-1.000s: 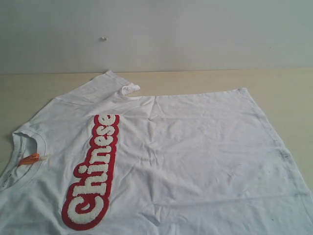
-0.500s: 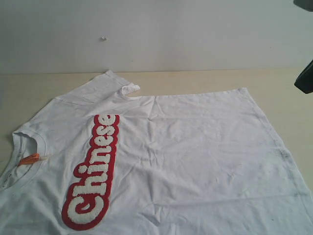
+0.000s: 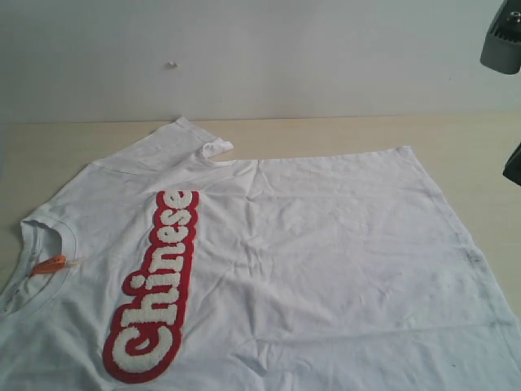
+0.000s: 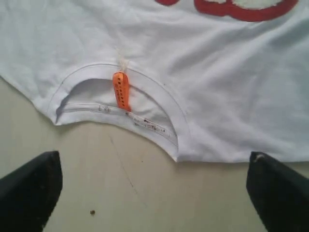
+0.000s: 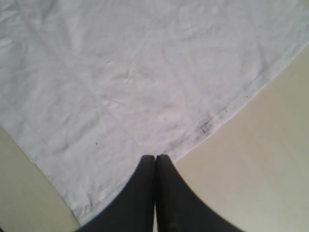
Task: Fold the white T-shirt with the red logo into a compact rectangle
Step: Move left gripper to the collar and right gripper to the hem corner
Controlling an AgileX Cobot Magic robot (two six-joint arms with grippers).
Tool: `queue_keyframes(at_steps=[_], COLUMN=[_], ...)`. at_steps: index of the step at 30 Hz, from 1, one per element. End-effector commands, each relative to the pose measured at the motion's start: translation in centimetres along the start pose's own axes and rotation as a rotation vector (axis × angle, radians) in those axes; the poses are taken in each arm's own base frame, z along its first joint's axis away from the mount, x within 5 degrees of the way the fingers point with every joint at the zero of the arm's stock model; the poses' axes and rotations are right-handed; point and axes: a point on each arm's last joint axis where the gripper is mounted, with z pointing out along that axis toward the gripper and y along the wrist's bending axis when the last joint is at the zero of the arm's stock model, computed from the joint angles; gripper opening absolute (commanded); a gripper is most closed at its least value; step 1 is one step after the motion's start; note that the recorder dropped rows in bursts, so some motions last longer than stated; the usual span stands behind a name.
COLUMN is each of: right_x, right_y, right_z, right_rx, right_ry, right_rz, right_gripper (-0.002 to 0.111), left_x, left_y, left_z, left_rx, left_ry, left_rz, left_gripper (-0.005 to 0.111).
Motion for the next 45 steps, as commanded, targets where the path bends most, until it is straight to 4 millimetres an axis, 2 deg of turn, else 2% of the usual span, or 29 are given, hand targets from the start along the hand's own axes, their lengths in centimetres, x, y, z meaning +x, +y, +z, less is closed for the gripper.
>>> queue_keyframes(at_steps=[1,7,13,19,23,26,34,37,41,45], right_x=[0.0,-0.1,-0.1,-0.2,-0.2,-0.3,-0.4,-0.4,-0.5,-0.6], right_y=[0.1,0.1,0.1,0.1,0.1,0.1,0.2,0.2,0.4,0.3], right_z=[0.0,0.0,0.0,0.0,0.0,0.0,0.0,0.0,0.0,0.0], right_rx=[0.002,-0.006,-0.003,0.001,0.000,-0.006,-0.015,-0.016,-0.033,-0.024], right_ry=[0.000,-0.008,-0.013,-0.024,-0.025,-0.031,-0.043,-0.044,-0.053,-0.061], right_rz=[-0.007,-0.003,-0.003,-0.001,0.000,0.003,0.008,0.009,-0.014,-0.063], right_gripper=[0.000,0.000,0.000,0.000,0.000,0.000,0.000,0.000,0.000,0.000], left_x=[-0.3,-0.5,-1.7,-1.2,-0.2,-0.3,-1.1,-1.3,-1.2,-0.4], left_y=[0.5,0.7,0.6,0.0,-0.5,-1.2,-0.3,0.1,0.9,4.1], left_z=[0.1,0.1,-0.2,-0.1,-0.1,-0.1,-0.4,0.2,2.1,4.9], left_rx=[-0.059,-0.080,-0.074,-0.019,0.039,0.121,0.246,0.271,0.311,0.343], left_ry=[-0.027,-0.042,-0.181,-0.121,-0.023,-0.042,-0.053,-0.049,-0.035,-0.012], left_rz=[-0.004,-0.004,-0.099,0.029,0.195,0.323,0.307,0.307,0.289,0.255], left_gripper=[0.104,0.104,0.104,0.104,0.104,0.104,0.104,0.104,0.104,0.104])
